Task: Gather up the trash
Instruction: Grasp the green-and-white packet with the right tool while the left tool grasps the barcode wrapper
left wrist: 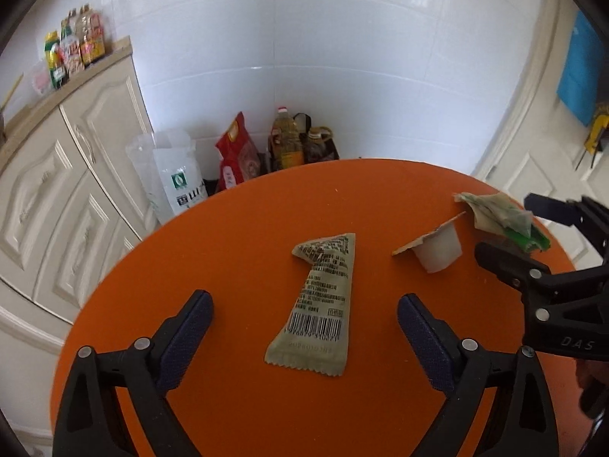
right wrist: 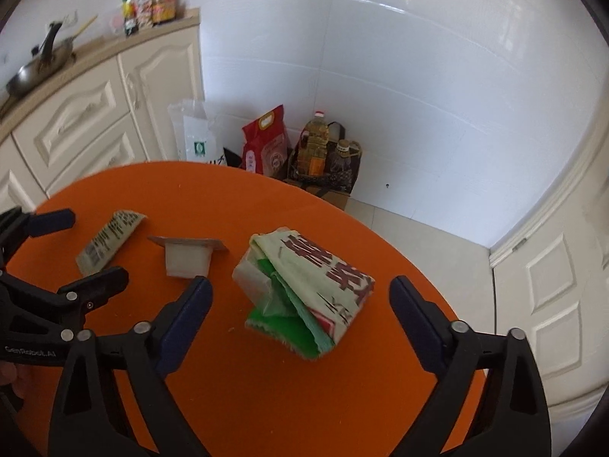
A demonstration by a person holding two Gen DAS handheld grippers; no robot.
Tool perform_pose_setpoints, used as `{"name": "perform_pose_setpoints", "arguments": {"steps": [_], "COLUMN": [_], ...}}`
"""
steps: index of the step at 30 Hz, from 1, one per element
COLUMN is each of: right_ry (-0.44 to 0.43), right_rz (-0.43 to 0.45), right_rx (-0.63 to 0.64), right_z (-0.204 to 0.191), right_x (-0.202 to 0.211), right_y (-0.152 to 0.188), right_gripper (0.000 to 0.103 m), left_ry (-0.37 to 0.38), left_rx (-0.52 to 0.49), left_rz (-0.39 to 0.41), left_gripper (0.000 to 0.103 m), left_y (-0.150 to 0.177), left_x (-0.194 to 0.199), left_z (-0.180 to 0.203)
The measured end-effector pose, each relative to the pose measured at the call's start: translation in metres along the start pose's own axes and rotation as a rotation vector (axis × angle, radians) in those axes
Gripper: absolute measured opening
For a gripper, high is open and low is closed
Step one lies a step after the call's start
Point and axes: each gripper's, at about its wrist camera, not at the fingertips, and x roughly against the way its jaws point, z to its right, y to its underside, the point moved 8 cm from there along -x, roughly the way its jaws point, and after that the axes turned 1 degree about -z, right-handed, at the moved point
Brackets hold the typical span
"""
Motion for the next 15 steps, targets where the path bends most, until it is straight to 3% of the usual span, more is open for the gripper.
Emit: {"name": "perform_pose_setpoints", "arguments": {"steps": [1,4,5,6,8,15], "right_ry": [0.005,0.049,0.045,0.034,0.015,-0.073], "right_rz": [-0.007,-0.006,0.003,0.008,0.014,0.052], "right_rx": [0.014,0.052,0.041,0.026,-0.004,-0.071], "right_z": [-0.002,-0.002,0.001,0.002,0.007,0.007], "right_x": [-0.003,-0.006,-0.003,-0.001,0.003,0.026], "right_y": [0.0,0.001,0.0,0.001,0.003,0.007], "right_gripper": [0.08,0.057,0.042,0.035,0.031,0.017], "left_ry": [-0.011,0.004,0.01,0.023,0.043,0.121], "left_rx": [-0.022,-0.035,-0.043,-0.052,-0.059,-0.002], "left_rz": [0.003,0.024,0.026,0.03,0.03,0.036], "left_gripper": [0.088,0.069,0.059,0.051,0.022,0.017], "left_y": [-0.005,-0.025,-0.028,-0.036,-0.045,-0.076], "left_x": [-0.005,-0.018,-0.022,-0.027,-0.034,-0.06], "left_z": [0.003,0.005,0.004,0.005,0.006,0.004]}}
